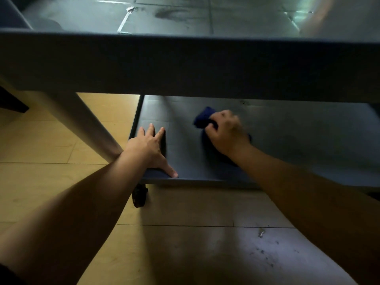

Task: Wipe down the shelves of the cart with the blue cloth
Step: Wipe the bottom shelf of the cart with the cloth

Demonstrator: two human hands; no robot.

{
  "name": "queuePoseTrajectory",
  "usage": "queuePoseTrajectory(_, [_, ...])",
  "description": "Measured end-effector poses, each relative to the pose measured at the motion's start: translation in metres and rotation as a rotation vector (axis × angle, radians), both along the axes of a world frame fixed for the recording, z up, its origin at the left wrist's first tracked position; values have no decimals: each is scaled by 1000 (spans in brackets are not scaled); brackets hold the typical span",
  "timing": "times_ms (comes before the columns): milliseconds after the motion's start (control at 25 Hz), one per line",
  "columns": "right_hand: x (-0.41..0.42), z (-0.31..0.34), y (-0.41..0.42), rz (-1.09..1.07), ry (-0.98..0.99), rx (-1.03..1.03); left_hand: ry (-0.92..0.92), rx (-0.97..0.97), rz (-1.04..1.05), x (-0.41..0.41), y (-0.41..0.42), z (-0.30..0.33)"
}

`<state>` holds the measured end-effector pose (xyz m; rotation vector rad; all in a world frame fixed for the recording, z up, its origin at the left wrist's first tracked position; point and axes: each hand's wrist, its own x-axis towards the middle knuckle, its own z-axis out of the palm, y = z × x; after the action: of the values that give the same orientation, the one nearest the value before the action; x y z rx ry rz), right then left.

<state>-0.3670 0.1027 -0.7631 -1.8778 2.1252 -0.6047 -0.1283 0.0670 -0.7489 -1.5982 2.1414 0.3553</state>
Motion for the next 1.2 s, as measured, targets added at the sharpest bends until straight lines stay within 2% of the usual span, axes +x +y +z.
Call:
queuePoseTrajectory(160, [74, -24, 15, 216, 236, 214, -3, 11, 3, 0, -4, -3])
queuePoseTrajectory(280, [75, -37, 19, 243, 325, 204, -4, 18, 21, 0, -6, -9])
queuePoseTrajectory(400, [40, -38, 31, 273, 379, 132, 24, 33, 43, 2, -7, -14])
queuePoseTrajectory(600, [-49, -38, 68, 206, 408, 183, 52, 45, 88, 2, -8, -20])
queuePoseTrajectory(720, [-117, -33, 91, 65, 426, 296, 50, 57, 88, 2, -9, -20])
queuePoseTrajectory(840, [-142, -33, 98, -43, 452, 402, 62, 67, 84, 2, -10, -19])
queuePoseTrajectory(920, [-132, -31, 91, -59, 369, 312, 59, 50, 83, 4, -9, -19])
queuePoseTrajectory(1040, [-99, -24, 58, -94, 96, 44, 49, 35, 76, 5, -7, -19])
queuePoseTrajectory(1120, [-72, -14, 22, -114, 8, -33, 53, 32, 64, 5, -6, -19])
queuePoseTrajectory(1200, [-40, -5, -8, 93, 41, 27, 56, 25, 62, 4, -6, -17])
